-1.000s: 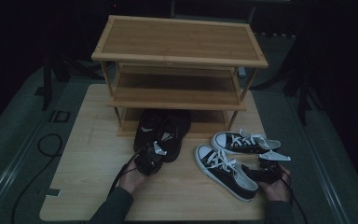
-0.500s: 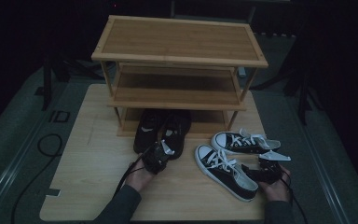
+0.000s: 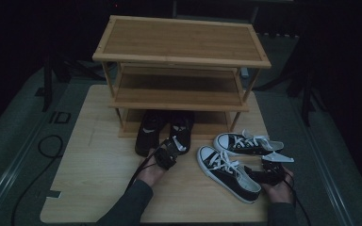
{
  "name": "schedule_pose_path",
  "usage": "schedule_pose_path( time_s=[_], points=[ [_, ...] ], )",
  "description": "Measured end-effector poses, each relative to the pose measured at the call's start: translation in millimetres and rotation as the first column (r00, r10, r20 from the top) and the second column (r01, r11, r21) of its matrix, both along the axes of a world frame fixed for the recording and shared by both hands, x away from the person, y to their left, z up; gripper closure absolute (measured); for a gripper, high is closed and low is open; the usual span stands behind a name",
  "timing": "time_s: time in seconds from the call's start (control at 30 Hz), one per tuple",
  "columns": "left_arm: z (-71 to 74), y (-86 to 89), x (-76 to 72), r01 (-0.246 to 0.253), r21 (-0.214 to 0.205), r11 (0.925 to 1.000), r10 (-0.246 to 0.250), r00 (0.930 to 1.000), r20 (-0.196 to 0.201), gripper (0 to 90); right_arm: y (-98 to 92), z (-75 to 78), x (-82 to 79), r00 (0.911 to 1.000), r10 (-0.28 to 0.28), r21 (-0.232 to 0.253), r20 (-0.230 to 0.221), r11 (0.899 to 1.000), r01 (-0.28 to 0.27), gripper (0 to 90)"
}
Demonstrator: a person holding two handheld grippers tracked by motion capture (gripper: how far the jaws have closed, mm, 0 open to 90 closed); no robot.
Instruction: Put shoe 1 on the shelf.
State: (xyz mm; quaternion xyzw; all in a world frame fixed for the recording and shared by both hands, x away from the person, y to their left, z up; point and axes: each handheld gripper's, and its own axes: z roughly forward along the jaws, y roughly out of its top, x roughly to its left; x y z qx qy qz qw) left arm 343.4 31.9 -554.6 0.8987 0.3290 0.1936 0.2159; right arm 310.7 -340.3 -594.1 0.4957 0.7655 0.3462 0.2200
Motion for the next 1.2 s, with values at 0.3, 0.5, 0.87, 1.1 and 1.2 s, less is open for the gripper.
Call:
schedule_pose_path(
  time_s=[0.3, 0.5, 0.87, 1.1, 1.2],
  points=[
    [-0.3, -14.1, 16.2, -0.013, 0.044, 0.9989, 0.012, 0.9997, 0.022, 90.0, -0.1, 0.0, 0.1, 1.0, 0.001, 0.0, 0.0, 1.0, -0.001, 13.7],
    [-0.6, -17.7, 28.7, -0.032, 0.038, 0.9988, 0.031, 0.9993, 0.018, 90.0, -0.1, 0.0, 0.1, 1.0, 0.002, 0.0, 0.0, 1.0, -0.002, 13.7],
    [-0.7, -26.0, 41.7, -0.04, 0.056, 0.9976, 0.039, 0.9991, 0.019, 90.0, -0.1, 0.0, 0.1, 1.0, 0.002, 0.0, 0.001, 1.0, -0.002, 13.7],
    [0.7, -18.0, 32.4, -0.036, 0.008, 0.9993, 0.036, 0.9994, -0.001, 88.9, -0.1, 0.0, 0.1, 1.0, 0.002, 0.0, 0.001, 1.0, -0.002, 13.7],
    [-0.5, -9.0, 25.9, -0.033, -0.011, 0.9994, 0.033, 0.9992, -0.023, 87.9, -0.1, 0.0, 0.1, 1.0, 0.002, 0.0, 0.0, 1.0, -0.002, 13.7]
  ],
)
